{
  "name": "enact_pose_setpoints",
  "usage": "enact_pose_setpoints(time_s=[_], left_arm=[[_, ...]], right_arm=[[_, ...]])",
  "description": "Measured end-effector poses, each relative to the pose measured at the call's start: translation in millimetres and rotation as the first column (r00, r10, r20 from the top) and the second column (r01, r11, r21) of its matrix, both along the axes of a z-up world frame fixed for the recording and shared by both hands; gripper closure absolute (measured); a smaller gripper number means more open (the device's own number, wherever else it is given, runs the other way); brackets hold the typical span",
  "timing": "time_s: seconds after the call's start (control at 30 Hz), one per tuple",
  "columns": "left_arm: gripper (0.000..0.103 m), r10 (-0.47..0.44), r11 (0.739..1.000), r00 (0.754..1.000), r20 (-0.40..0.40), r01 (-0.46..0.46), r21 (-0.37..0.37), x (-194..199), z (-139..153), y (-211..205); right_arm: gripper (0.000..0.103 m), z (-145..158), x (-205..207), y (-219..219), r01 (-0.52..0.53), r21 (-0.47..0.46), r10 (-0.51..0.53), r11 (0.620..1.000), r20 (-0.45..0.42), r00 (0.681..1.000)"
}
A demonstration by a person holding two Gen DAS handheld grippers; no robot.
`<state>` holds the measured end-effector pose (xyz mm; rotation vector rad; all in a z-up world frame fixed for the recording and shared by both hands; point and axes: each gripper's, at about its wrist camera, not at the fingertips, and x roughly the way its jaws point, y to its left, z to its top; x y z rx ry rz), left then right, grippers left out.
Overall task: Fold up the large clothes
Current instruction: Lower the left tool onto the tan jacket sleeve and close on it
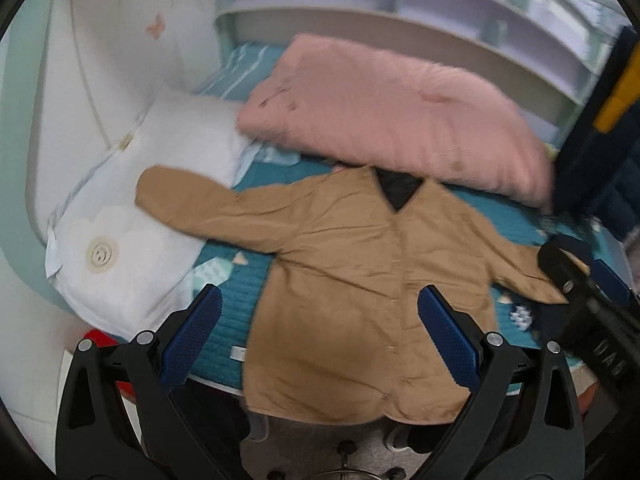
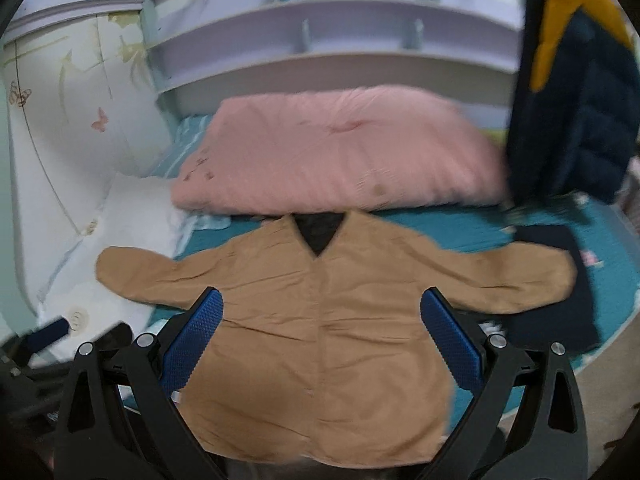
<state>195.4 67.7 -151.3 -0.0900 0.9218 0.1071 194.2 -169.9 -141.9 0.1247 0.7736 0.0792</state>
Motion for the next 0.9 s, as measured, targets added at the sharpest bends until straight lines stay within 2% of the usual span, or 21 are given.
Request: enact_pose_setpoints(time_s=[0.1,0.3,0.47,0.6,0.67,0.7,0.8,0.87,0.9], left_arm=[[0.005,0.054,0.998,0.997,-0.051,-0.053,0.018,25,-26,28],[0.005,0.171,0.985,0.976,-0.133,-0.169,0.020,73,-66,96],[0.005,0.268,0.963,0.952,-0.147,-0.262,0.056,120,-88,164],[0.005,0.324,0.945,0.927,-0.190,-0.326,0.021,154,-104,220],[0.005,0.311,0.946,0.928,-0.205,-0.322,-0.023,170,-113,243],[0.005,0.313,0.946,0.926,-0.210,-0.324,-0.022,176,-117,252],[0.005,0.356,0.931,0.906,-0.230,-0.364,0.010,194,-132,280],[0.005,0.363,0.926,0.900,-0.241,-0.377,-0.011,202,-141,294],[0.005,0.367,0.923,0.897,-0.247,-0.384,-0.023,205,-146,301]], right_arm=[[0.007,-24,33,28,-0.042,0.021,0.043,0.999,-0.061,0.997],[0.007,-67,99,85,-0.117,-0.007,0.114,0.993,-0.150,0.982],[0.008,-103,160,140,-0.201,-0.059,0.185,0.978,-0.212,0.960],[0.008,-130,199,173,-0.252,-0.073,0.225,0.965,-0.260,0.939],[0.008,-141,214,186,-0.268,-0.090,0.235,0.959,-0.275,0.932],[0.008,-145,220,192,-0.275,-0.090,0.241,0.957,-0.281,0.929],[0.029,-165,242,208,-0.297,-0.057,0.264,0.953,-0.320,0.910],[0.051,-182,256,219,-0.316,-0.021,0.285,0.949,-0.378,0.881],[0.057,-190,262,224,-0.318,-0.011,0.287,0.948,-0.400,0.870]])
